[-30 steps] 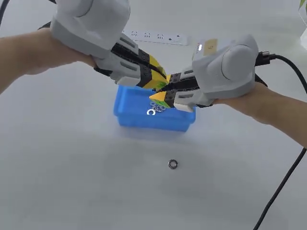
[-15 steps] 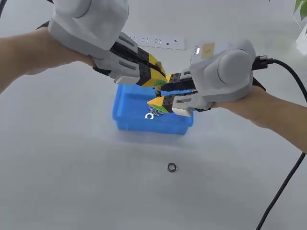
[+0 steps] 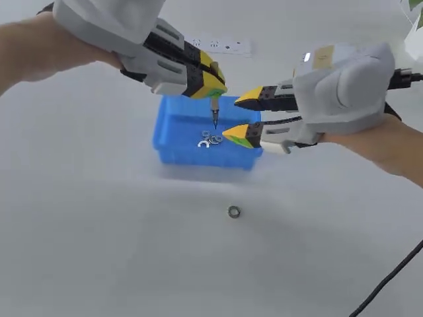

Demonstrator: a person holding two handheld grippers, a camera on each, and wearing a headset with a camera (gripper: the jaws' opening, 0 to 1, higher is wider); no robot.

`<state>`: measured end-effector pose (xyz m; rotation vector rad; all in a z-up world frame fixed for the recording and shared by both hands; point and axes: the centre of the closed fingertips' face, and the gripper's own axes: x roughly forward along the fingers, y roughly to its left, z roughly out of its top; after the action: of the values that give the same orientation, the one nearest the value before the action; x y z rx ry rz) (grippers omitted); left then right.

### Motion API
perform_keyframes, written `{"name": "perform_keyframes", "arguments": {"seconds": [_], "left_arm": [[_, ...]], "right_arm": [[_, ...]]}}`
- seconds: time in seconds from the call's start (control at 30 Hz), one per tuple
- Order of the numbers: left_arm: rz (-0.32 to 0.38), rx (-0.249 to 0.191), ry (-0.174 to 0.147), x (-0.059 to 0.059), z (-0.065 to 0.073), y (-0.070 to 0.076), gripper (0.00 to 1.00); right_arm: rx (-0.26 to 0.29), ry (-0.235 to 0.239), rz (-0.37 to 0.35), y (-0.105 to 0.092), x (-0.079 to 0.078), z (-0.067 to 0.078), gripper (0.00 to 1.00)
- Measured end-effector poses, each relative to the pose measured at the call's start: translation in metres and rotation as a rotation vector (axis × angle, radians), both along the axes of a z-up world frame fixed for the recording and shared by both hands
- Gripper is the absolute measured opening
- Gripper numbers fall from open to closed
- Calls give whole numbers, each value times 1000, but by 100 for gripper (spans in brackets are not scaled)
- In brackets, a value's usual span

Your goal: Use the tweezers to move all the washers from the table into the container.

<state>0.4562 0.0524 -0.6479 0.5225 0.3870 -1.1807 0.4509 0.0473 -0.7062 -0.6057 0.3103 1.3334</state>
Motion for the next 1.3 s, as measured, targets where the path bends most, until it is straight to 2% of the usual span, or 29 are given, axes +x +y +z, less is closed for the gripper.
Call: {"name": "perform_keyframes", "arguments": {"seconds": [0.17,0.27,0.4,0.57,0.67,0.77,0.83,0.93,0.97,1.03,1.07,1.17,1.3], "left_arm": [[-14,-1,-10,-16,7,-4,7],[-13,-15,-7,-23,9,-8,7],[-23,-13,0,-38,5,-14,7],[-26,-13,9,-56,0,-21,7],[-20,-27,23,-63,-1,-24,7],[-27,-26,60,-72,-7,-29,7],[-29,-28,69,-78,-12,-34,7],[-31,-32,84,-87,-23,-42,7],[-35,-31,96,-91,-28,-45,7],[-37,-26,99,-95,-35,-49,7],[-36,-22,117,-98,-41,-50,7],[-18,-22,122,-98,-49,-48,7],[5,-23,119,-95,-51,-45,7]], "right_arm": [[1,9,-12,-21,-19,-3,43],[5,21,-30,-29,-28,-7,44],[16,51,-69,-42,-45,-15,44],[37,68,-99,-52,-61,-18,44],[15,68,-115,-64,-69,-27,44],[36,116,-156,-73,-74,-31,44],[64,142,-184,-78,-76,-30,44],[78,153,-200,-83,-81,-28,43],[76,154,-203,-85,-83,-29,43],[67,151,-204,-89,-86,-31,43],[68,158,-207,-90,-86,-31,43],[68,161,-215,-93,-87,-33,42],[75,168,-231,-95,-86,-33,42]]}}
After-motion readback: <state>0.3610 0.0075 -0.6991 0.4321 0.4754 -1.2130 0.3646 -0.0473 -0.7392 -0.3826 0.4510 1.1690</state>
